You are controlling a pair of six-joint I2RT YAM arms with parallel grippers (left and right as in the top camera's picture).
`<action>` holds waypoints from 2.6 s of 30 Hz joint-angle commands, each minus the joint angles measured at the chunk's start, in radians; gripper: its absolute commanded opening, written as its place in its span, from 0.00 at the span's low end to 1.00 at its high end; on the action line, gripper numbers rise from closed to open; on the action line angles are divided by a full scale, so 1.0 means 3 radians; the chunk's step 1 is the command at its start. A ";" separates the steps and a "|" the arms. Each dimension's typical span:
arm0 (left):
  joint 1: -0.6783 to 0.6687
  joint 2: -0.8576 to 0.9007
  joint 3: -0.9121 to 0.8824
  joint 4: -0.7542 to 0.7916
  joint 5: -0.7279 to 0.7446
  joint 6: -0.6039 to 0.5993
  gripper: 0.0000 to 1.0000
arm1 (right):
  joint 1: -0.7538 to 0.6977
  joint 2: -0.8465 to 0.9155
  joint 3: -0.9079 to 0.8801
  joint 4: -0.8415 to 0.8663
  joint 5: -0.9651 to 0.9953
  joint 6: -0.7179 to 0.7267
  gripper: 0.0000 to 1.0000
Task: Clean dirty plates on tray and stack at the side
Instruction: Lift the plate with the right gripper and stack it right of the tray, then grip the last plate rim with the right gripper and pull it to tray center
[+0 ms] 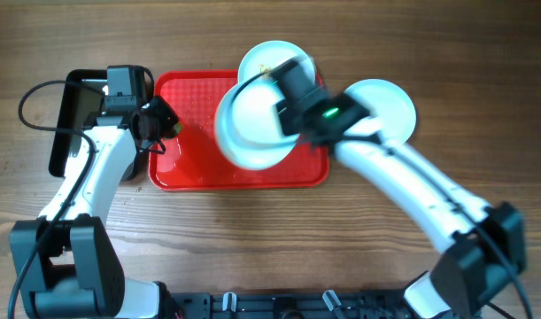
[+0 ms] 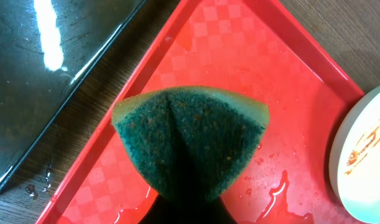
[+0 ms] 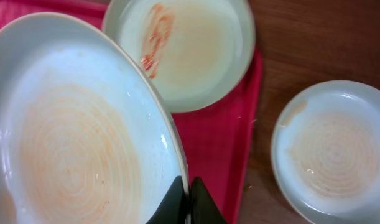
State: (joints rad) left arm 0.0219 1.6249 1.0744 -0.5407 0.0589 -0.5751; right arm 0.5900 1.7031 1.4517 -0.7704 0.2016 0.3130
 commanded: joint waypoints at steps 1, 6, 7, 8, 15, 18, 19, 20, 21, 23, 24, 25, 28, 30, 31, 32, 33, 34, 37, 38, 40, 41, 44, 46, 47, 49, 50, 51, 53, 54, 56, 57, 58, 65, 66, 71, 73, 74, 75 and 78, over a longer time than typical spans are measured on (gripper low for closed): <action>0.0009 0.0027 0.0017 -0.0006 0.0039 -0.0045 0.04 | -0.0787 -0.0141 0.0017 -0.0039 -0.0908 0.0183 0.04; 0.0009 0.0027 0.0017 -0.0006 0.0038 -0.0045 0.04 | -0.1881 -0.0089 -0.0018 -0.0086 -0.0987 0.0275 0.04; 0.0009 0.0027 0.0017 -0.0006 0.0038 -0.0045 0.04 | -0.2066 -0.0034 -0.0018 -0.0085 -0.0987 0.0270 0.04; 0.0009 0.0027 0.0017 -0.0003 0.0038 -0.0045 0.04 | -0.2215 0.0025 -0.0018 -0.0076 -0.0989 0.0266 0.04; 0.0009 0.0027 0.0017 0.0009 0.0037 -0.0045 0.04 | -0.2501 0.0720 -0.0018 -0.0017 -0.0961 0.0186 0.04; 0.0009 0.0027 0.0017 0.0069 0.0038 -0.0046 0.04 | -0.2501 0.1012 -0.0018 -0.0025 -0.0961 0.0221 0.04; 0.0009 0.0027 0.0017 0.0080 0.0038 -0.0046 0.04 | -0.2501 0.1076 -0.0018 -0.0055 -0.0960 0.0278 0.04; 0.0009 0.0027 0.0017 0.0080 0.0038 -0.0046 0.04 | -0.2501 0.1092 -0.0018 -0.0067 -0.0949 0.0296 0.04; 0.0009 0.0027 0.0017 0.0080 0.0038 -0.0046 0.04 | -0.2502 0.1092 -0.0018 -0.0071 -0.0923 0.0322 0.04; 0.0009 0.0027 0.0017 0.0079 0.0038 -0.0046 0.04 | -0.2501 0.1087 -0.0018 -0.0081 -0.0899 0.0351 0.04; 0.0009 0.0027 0.0017 0.0079 0.0038 -0.0046 0.04 | -0.2501 0.1087 -0.0017 -0.0120 -0.0899 0.0347 0.04; 0.0009 0.0027 0.0017 0.0078 0.0038 -0.0045 0.04 | -0.2501 0.1086 -0.0017 -0.0169 -0.0899 0.0326 0.04; 0.0009 0.0027 0.0017 0.0076 0.0039 -0.0046 0.04 | -0.2501 0.1082 -0.0014 -0.0359 -0.0898 0.0161 0.04; 0.0009 0.0027 0.0017 0.0078 0.0039 -0.0046 0.04 | -0.2501 0.1067 -0.0014 -0.0525 -0.0899 0.0051 0.04; 0.0008 0.0027 0.0017 0.0078 0.0039 -0.0046 0.04 | -0.2501 0.1033 -0.0010 -0.0610 -0.0913 -0.0011 0.12; 0.0009 0.0027 0.0017 0.0078 0.0039 -0.0046 0.04 | -0.2501 0.0998 0.0014 -0.0659 -0.0946 -0.0064 0.18; 0.0009 0.0027 0.0017 0.0078 0.0039 -0.0046 0.04 | -0.2501 0.0964 0.0047 -0.0685 -0.0989 -0.0123 0.23; 0.0009 0.0027 0.0017 0.0080 0.0039 -0.0046 0.04 | -0.2496 0.0913 0.0118 -0.0726 -0.1026 -0.0200 0.27; 0.0009 0.0027 0.0018 0.0079 0.0033 -0.0043 0.04 | -0.2372 0.0786 0.0636 -0.0983 -0.1157 -0.0421 0.43; 0.0009 0.0027 0.0041 0.0022 -0.0017 -0.0046 0.04 | -0.2293 0.0787 0.0838 -0.1048 -0.1279 -0.0492 0.50; 0.0009 0.0027 0.0125 -0.0117 -0.0099 -0.0045 0.04 | -0.2093 0.0787 0.1087 -0.1041 -0.1441 -0.0521 0.56; 0.0009 0.0027 0.0196 -0.0214 -0.0127 -0.0043 0.04 | -0.1919 0.0787 0.1164 -0.0956 -0.1451 -0.0514 0.57; 0.0005 0.0027 0.0478 -0.0573 -0.0216 -0.0015 0.04 | -0.1474 0.0844 0.1160 -0.0554 -0.1405 -0.0262 0.59; 0.0005 0.0027 0.0651 -0.0772 -0.0215 0.0084 0.04 | -0.1244 0.0960 0.1160 -0.0332 -0.1250 -0.0060 0.59; 0.0004 0.0027 0.0718 -0.0841 -0.0205 0.0159 0.04 | -0.1167 0.1025 0.1160 -0.0245 -0.1233 -0.0041 0.59; -0.0029 0.0038 0.0856 -0.0989 -0.0200 0.0354 0.04 | -0.1047 0.1197 0.1160 -0.0103 -0.1118 0.0064 0.58; -0.0058 0.0050 0.0930 -0.1064 -0.0201 0.0454 0.04 | -0.1017 0.1256 0.1160 -0.0072 -0.1045 0.0090 0.58; -0.0094 0.0079 0.1012 -0.1136 -0.0200 0.0570 0.04 | -0.0999 0.1343 0.1160 -0.0024 -0.1007 0.0094 0.57; -0.0188 0.0165 0.1172 -0.1247 -0.0170 0.0837 0.04 | -0.0997 0.1495 0.1160 0.0043 -0.1045 0.0100 0.54; -0.0257 0.0197 0.1183 -0.1237 -0.0161 0.0968 0.04 | -0.0994 0.1593 0.1160 0.0084 -0.1120 0.0102 0.50; -0.0328 0.0245 0.1181 -0.1246 -0.0160 0.1047 0.04 | -0.0965 0.1731 0.1160 0.0121 -0.1211 0.0102 0.45; -0.0345 0.0276 0.1181 -0.1246 -0.0160 0.1045 0.04 | -0.0936 0.1809 0.1155 0.0127 -0.1225 0.0106 0.41; -0.0351 0.0298 0.1181 -0.1246 -0.0160 0.1044 0.04 | -0.0907 0.1868 0.1155 0.0123 -0.1223 0.0123 0.36; -0.0351 0.0432 0.1169 -0.1272 -0.0136 0.1005 0.04 | -0.0682 0.2026 0.1090 0.0020 -0.1223 0.0294 0.04; -0.0351 0.0432 0.1169 -0.1268 -0.0137 0.1005 0.04 | -0.0645 0.2026 0.1090 -0.0020 -0.1223 0.0295 0.04; -0.0351 0.0432 0.1169 -0.1235 -0.0137 0.1006 0.04 | -0.0346 0.2026 0.1091 -0.0474 -0.1282 0.0387 0.04; -0.0351 0.0434 0.1169 -0.1221 -0.0137 0.1006 0.04 | -0.0296 0.2014 0.1109 -0.0529 -0.1325 0.0375 0.17; -0.0351 0.0434 0.1169 -0.1217 -0.0137 0.1006 0.04 | -0.0298 0.2010 0.1151 -0.0528 -0.1359 0.0337 0.26; -0.0351 0.0434 0.1169 -0.1218 -0.0137 0.1006 0.04 | -0.0305 0.2010 0.1186 -0.0486 -0.1376 0.0281 0.30; -0.0351 0.0439 0.1169 -0.1217 -0.0137 0.1006 0.04 | -0.0319 0.2010 0.1211 -0.0052 -0.1383 -0.0331 0.48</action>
State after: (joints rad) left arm -0.0826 1.7451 1.4113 -0.9119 0.0097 -0.2924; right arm 0.5053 2.2910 1.7893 -0.8562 -0.1989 0.3721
